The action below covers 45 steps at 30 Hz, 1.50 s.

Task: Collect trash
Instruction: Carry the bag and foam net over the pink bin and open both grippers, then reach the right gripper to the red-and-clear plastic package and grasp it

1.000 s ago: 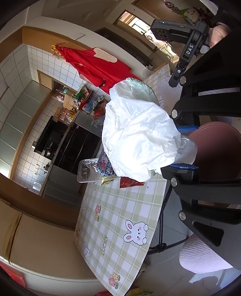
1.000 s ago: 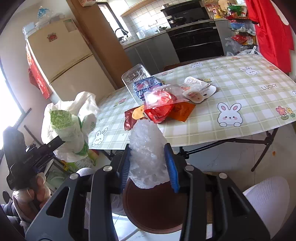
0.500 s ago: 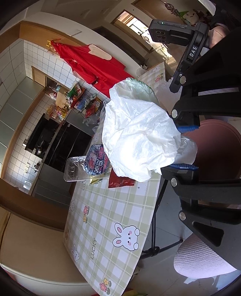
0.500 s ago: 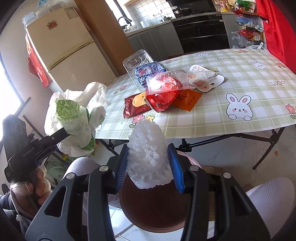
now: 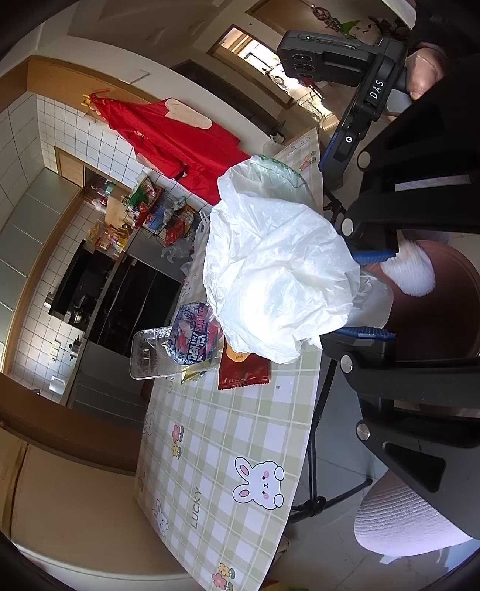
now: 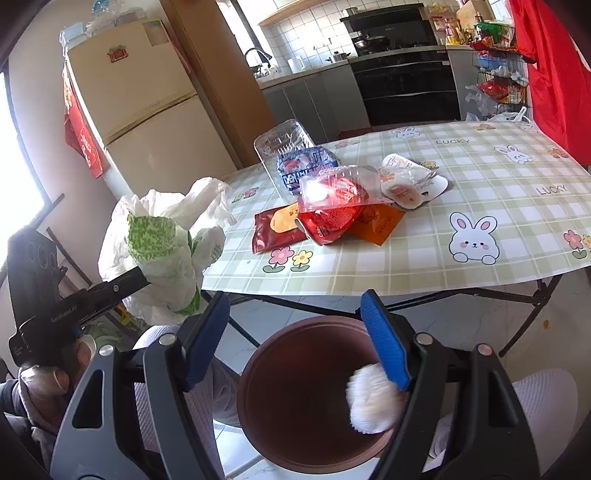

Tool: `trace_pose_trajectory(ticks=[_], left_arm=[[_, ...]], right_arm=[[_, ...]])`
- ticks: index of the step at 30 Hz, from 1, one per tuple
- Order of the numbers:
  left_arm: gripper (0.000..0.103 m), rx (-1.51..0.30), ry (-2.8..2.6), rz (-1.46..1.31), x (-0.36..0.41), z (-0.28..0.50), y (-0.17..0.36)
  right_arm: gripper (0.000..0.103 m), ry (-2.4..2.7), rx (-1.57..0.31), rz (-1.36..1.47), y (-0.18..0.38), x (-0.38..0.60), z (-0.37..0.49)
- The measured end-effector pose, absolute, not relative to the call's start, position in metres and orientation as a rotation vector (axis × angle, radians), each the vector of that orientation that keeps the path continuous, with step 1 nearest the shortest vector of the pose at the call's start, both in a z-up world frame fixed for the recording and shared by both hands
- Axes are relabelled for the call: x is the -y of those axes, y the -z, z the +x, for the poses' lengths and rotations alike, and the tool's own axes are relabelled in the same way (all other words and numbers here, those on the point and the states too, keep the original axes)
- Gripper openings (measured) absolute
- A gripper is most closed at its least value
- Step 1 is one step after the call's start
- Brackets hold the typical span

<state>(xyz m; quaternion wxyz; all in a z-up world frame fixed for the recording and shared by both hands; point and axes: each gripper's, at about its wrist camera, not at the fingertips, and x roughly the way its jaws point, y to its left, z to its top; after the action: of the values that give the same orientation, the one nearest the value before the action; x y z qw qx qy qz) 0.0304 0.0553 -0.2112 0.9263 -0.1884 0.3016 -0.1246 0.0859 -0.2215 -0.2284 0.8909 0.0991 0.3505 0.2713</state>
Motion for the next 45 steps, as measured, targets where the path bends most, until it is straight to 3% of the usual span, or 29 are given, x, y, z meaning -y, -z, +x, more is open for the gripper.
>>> trace_pose_trajectory(ticks=[3, 8, 15, 17, 19, 20, 31, 45], left_arm=[[0.026, -0.616, 0.27, -0.374, -0.053, 0.03, 0.21], [0.028, -0.627, 0.297, -0.353, -0.047, 0.031, 0.212], [0.032, -0.676, 0.354, -0.322, -0.033, 0.034, 0.22], [0.039, -0.69, 0.358, -0.314, -0.031, 0.036, 0.222], [0.072, -0.699, 0.356, -0.313, -0.03, 0.037, 0.224], [0.075, -0.697, 0.351, -0.315, -0.031, 0.037, 0.224], [0.09, -0.717, 0.251, -0.349, -0.046, 0.037, 0.229], [0.091, -0.733, 0.215, -0.367, -0.049, 0.036, 0.232]], right_arm=[[0.079, -0.546, -0.715, 0.207, 0.227, 0.223, 0.086], [0.095, -0.482, -0.685, 0.212, 0.224, 0.23, 0.086], [0.095, -0.422, -0.677, 0.233, 0.225, 0.24, 0.088], [0.096, -0.417, -0.675, 0.235, 0.225, 0.241, 0.088], [0.095, -0.417, -0.674, 0.236, 0.225, 0.242, 0.088], [0.095, -0.417, -0.674, 0.236, 0.225, 0.241, 0.088], [0.096, -0.408, -0.687, 0.247, 0.226, 0.244, 0.087], [0.097, -0.418, -0.72, 0.261, 0.233, 0.243, 0.09]])
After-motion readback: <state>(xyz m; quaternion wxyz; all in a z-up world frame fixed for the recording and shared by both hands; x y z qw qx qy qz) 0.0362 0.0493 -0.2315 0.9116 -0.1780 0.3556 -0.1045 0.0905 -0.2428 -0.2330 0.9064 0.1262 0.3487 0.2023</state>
